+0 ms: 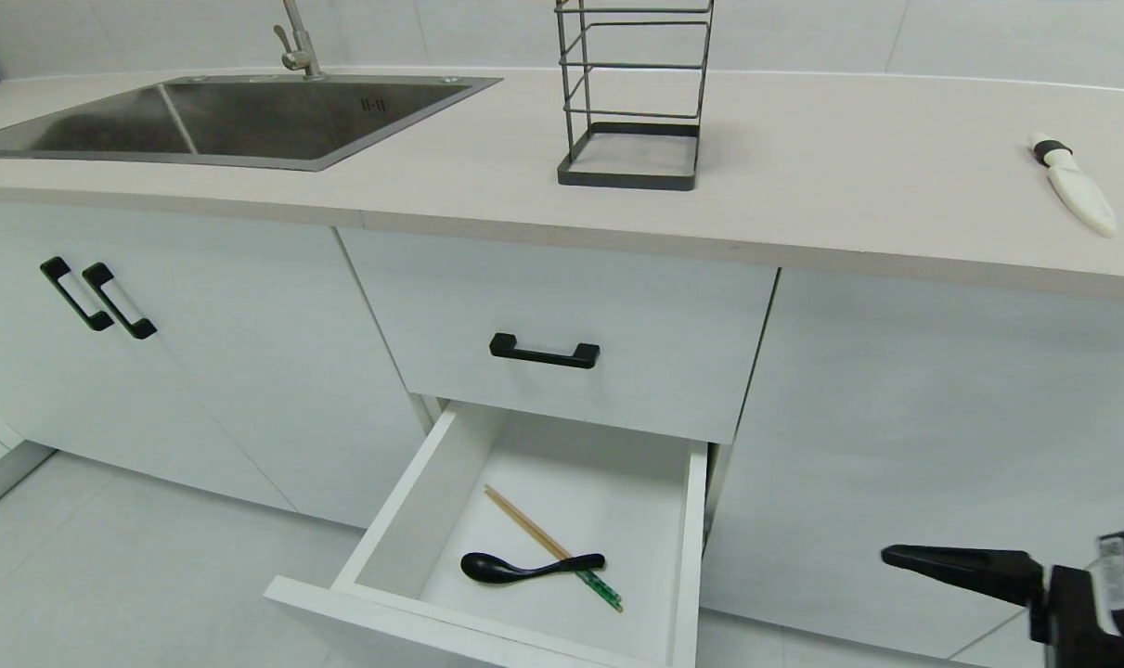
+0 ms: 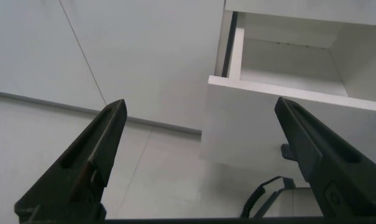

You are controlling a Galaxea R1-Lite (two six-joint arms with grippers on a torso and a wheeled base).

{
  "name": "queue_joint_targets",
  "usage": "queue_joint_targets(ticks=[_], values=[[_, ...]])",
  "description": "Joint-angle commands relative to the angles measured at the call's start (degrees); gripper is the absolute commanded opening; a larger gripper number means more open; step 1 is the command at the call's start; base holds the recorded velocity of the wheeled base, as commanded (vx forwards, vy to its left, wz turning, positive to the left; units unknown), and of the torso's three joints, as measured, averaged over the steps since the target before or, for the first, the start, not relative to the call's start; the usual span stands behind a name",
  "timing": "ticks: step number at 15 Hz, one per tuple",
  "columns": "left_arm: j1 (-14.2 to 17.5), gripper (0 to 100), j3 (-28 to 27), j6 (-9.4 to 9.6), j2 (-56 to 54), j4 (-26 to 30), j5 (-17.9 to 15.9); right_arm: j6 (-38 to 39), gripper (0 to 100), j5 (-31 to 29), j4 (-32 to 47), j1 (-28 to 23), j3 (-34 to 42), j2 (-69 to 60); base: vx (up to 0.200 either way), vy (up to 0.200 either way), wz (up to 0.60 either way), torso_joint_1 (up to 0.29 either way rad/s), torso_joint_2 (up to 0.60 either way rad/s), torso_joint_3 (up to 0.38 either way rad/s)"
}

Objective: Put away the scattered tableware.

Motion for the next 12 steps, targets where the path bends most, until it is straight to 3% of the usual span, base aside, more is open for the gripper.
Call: queue_joint_targets(ticks=[1, 3, 4, 6, 8, 10, 12], values=[[0.01, 100, -0.02, -0.02, 0.00, -0.01, 0.01, 0.91, 100, 1.78, 8.98, -12.40, 4.35, -22.58, 0.000, 0.000, 0.00, 0.000, 0.00, 0.000], [0.01, 100, -0.02, -0.02, 0.00, -0.01, 0.01, 4.07, 100, 1.78, 10.83, -18.29, 4.53, -27.94, 0.000, 0.000, 0.00, 0.000, 0.00, 0.000], [0.01, 100, -0.02, 0.25, 0.00, -0.01, 0.01, 5.83, 100, 2.22, 12.50, -25.84, 4.53, -31.37, 0.000, 0.000, 0.00, 0.000, 0.00, 0.000], [0.27, 100, -0.02, 2.27, 0.00, -0.01, -0.08, 5.57, 100, 5.47, 13.03, -32.79, 4.88, -34.18, 0.000, 0.000, 0.00, 0.000, 0.00, 0.000], [0.27, 100, 0.07, 2.09, 0.00, -0.01, -0.08, 5.13, 100, 9.07, 12.15, -42.98, 7.96, -38.75, 0.000, 0.000, 0.00, 0.000, 0.00, 0.000], [0.27, 100, 0.07, 0.25, 0.00, -0.10, -0.08, 2.49, 100, 10.48, 11.62, -47.46, 11.56, -44.99, 0.000, 0.000, 0.00, 0.000, 0.00, 0.000], [0.27, 100, 0.07, 1.30, 0.00, -0.10, -0.61, 3.02, 100, 10.48, 12.41, -47.82, 13.41, -52.20, 0.000, 0.000, 0.00, 0.000, 0.00, 0.000]])
